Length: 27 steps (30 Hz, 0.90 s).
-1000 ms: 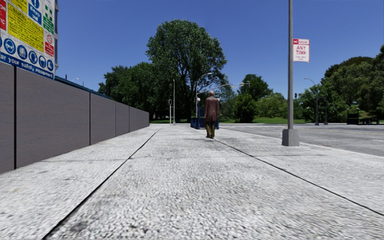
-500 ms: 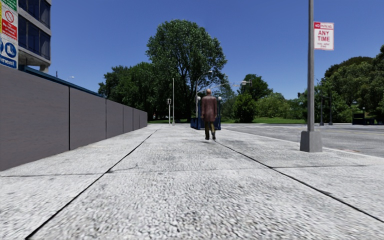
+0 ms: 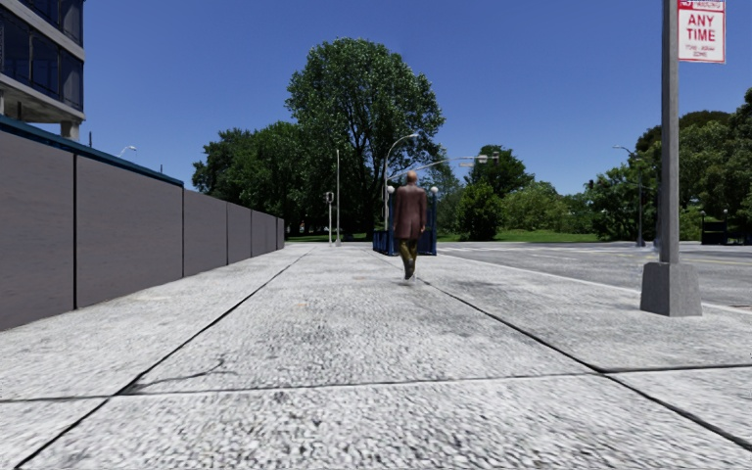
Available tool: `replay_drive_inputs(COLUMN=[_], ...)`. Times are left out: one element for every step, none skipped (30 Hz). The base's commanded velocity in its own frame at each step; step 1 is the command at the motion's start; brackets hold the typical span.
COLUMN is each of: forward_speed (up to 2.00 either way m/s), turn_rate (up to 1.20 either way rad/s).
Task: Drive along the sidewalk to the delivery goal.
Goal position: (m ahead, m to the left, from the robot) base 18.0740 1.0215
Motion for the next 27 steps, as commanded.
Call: replay_drive_inputs(forward_speed=[2.00,2.00,2.00,2.00,2.00,2.00,2.00,2.00,2.00,2.00,2.00,2.00,2.00,2.00,2.00,2.00,2.00,2.00,2.00,2.00,2.00,2.00,2.00,2.00,2.00,2.00,2.00], turn_rate=[0.00,0.00,0.00,0.00,0.00,0.00,0.00,0.00,0.00,0.00,0.00,0.00,0.00,0.00,0.00,0.00,0.00,0.00,0.00,0.00,0.00,0.00,0.00,0.00,0.00,0.00,0.00])
